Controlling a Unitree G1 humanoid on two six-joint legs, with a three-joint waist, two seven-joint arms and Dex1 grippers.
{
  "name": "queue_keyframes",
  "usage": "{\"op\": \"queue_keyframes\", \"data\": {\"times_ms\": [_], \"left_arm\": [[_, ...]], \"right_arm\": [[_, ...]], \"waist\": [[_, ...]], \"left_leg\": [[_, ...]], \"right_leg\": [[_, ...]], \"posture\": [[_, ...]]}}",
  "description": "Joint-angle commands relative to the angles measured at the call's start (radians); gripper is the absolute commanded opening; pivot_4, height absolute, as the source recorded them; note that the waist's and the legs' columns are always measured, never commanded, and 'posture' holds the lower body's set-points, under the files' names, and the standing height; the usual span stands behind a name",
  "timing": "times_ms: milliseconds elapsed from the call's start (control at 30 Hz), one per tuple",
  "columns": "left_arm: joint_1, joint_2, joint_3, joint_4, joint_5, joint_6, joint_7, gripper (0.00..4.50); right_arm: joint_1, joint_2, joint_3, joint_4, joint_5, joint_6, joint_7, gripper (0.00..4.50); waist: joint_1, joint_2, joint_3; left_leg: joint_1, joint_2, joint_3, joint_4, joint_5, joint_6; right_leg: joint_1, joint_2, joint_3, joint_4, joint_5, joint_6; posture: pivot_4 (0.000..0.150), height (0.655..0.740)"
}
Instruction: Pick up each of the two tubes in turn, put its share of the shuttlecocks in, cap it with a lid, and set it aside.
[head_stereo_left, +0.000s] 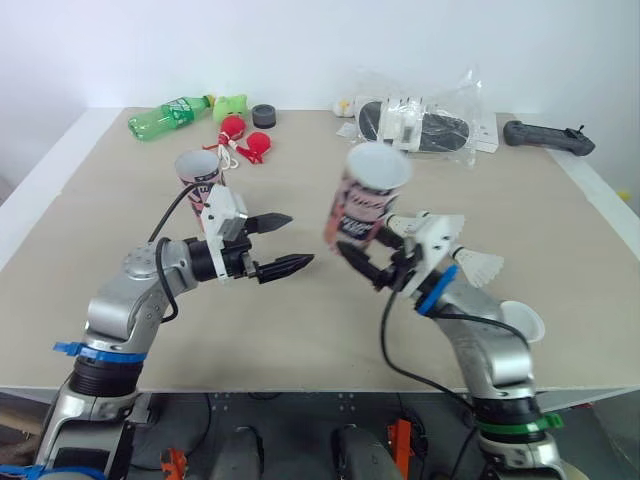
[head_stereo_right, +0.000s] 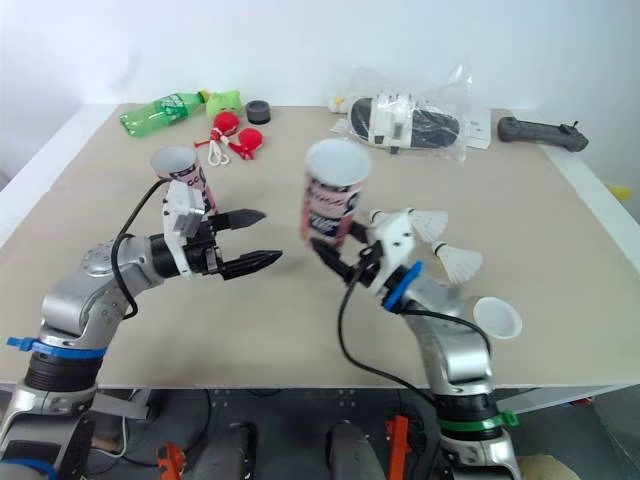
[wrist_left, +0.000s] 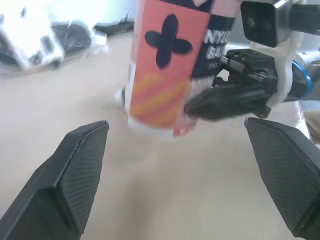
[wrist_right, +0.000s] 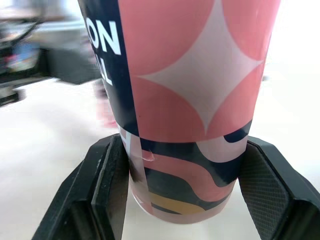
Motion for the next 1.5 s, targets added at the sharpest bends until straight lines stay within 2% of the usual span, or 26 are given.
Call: {"op": "queue_keyframes", "data": {"times_ms": [33,200,367,533,700,900,1067,1200,1433,1500], "left_arm": [[-0.088,-0.089,-0.078,0.029,0.017,-0.008,0.009,4.50],[-0.184,-0.213,-0.162,0.120,0.063,-0.056,-0.002,4.50],[-0.260,-0.312,-0.212,0.230,0.147,-0.156,0.012,4.50],[-0.228,-0.369,-0.223,0.213,0.159,-0.157,0.032,4.50],[-0.175,-0.369,-0.238,0.163,0.160,-0.136,0.043,4.50],[-0.166,-0.352,-0.218,0.127,0.154,-0.117,0.068,4.50],[-0.156,-0.342,-0.224,0.101,0.151,-0.101,0.072,4.50],[-0.152,-0.342,-0.222,0.093,0.138,-0.088,0.065,4.50],[-0.167,-0.351,-0.221,0.120,0.137,-0.092,0.050,4.50],[-0.168,-0.351,-0.219,0.129,0.141,-0.098,0.044,4.50]], "right_arm": [[0.030,-0.069,-0.243,-0.109,0.060,0.044,-0.124,3.03],[0.044,-0.154,-0.465,-0.005,0.042,0.000,-0.235,3.03],[0.088,-0.201,-0.577,0.182,-0.031,-0.115,-0.305,3.03],[0.098,-0.217,-0.619,0.477,-0.087,-0.236,-0.377,3.03],[0.037,-0.246,-0.622,0.771,-0.104,-0.392,-0.393,3.03],[-0.028,-0.262,-0.599,0.948,-0.092,-0.493,-0.387,3.03],[-0.020,-0.251,-0.592,0.956,-0.069,-0.508,-0.368,3.03],[0.016,-0.239,-0.589,0.901,-0.058,-0.508,-0.368,4.41],[0.107,-0.204,-0.585,0.743,-0.027,-0.480,-0.386,4.47],[0.158,-0.182,-0.591,0.641,-0.009,-0.453,-0.399,4.47]], "waist": [[0.008,0.000,0.000],[0.006,0.000,0.000],[0.001,0.000,0.000],[-0.010,0.002,0.000],[-0.019,0.008,0.000],[-0.023,0.008,0.000],[-0.033,0.008,0.000],[-0.034,0.008,0.000],[-0.037,0.008,0.000],[-0.037,0.008,0.000]], "left_leg": [[-0.001,0.000,0.000,0.000,0.000,0.000],[-0.001,-0.004,0.000,0.001,0.000,0.000],[0.001,-0.004,0.000,0.000,-0.001,0.002],[0.003,-0.005,0.003,0.000,-0.003,0.005],[0.005,-0.007,0.006,0.000,-0.004,0.007],[0.005,-0.013,0.006,0.002,-0.002,0.009],[0.005,-0.014,0.006,0.002,-0.002,0.009],[0.005,-0.014,0.006,0.002,-0.002,0.009],[0.004,-0.014,0.005,0.002,-0.002,0.008],[0.004,-0.014,0.005,0.002,-0.002,0.008]], "right_leg": [[0.000,0.000,0.000,0.000,0.000,0.000],[0.000,-0.002,0.002,0.000,0.000,0.002],[0.002,-0.002,0.002,-0.001,-0.001,0.002],[0.003,-0.002,0.007,0.000,-0.001,0.004],[0.003,-0.002,0.012,0.000,-0.002,0.005],[0.006,-0.001,0.024,-0.001,-0.004,0.008],[0.006,-0.001,0.026,-0.001,-0.002,0.012],[0.006,-0.001,0.026,-0.001,-0.002,0.012],[0.006,-0.001,0.026,-0.001,-0.003,0.012],[0.006,-0.001,0.026,-0.001,-0.004,0.013]], "posture": [[0.150,0.7400],[0.150,0.7400],[0.150,0.7400],[0.150,0.7400],[0.150,0.7400],[0.150,0.7400],[0.150,0.7400],[0.150,0.7400],[0.150,0.7400],[0.150,0.7400]]}}
